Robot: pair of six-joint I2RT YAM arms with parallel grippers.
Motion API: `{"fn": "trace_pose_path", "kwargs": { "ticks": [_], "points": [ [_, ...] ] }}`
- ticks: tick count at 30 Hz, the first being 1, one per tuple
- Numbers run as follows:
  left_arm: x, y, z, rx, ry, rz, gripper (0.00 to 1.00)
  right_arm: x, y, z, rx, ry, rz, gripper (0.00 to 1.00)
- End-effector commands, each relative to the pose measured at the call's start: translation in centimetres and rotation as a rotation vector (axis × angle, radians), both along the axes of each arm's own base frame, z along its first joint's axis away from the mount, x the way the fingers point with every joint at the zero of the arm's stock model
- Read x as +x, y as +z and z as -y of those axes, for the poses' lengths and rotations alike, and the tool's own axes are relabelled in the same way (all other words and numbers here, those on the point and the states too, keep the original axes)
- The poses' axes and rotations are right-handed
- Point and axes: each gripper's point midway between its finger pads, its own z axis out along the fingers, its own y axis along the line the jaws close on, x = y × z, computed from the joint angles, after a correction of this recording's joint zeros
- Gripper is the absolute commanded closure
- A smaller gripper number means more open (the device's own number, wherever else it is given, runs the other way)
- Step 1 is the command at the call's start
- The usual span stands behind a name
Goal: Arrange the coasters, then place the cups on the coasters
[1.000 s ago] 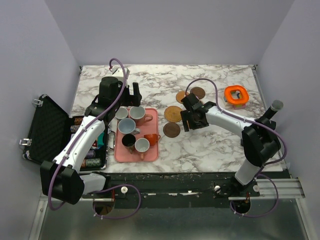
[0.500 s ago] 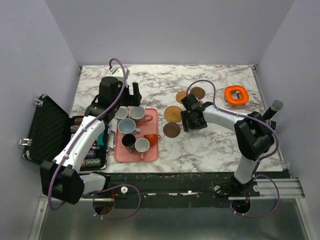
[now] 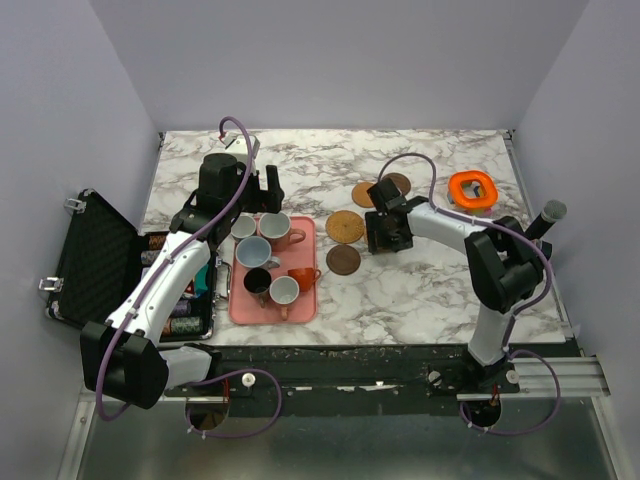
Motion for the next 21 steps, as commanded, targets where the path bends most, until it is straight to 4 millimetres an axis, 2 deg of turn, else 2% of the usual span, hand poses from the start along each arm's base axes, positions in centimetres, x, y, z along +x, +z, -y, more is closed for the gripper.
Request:
{"fn": "trace_pose_path", "kwargs": {
  "ticks": [1, 21],
  "points": [
    [-0.4, 0.5, -0.1, -0.003, 0.004, 0.007, 0.01, 0.7, -2.0, 0.4, -0.043, -0.014, -0.022, 0.28],
    [-0.4, 0.4, -0.1, 0.000, 0.004, 0.005, 0.01, 4.3, -1.8, -0.3, -0.052, -0.034, 0.001, 0.28]
  ]
}}
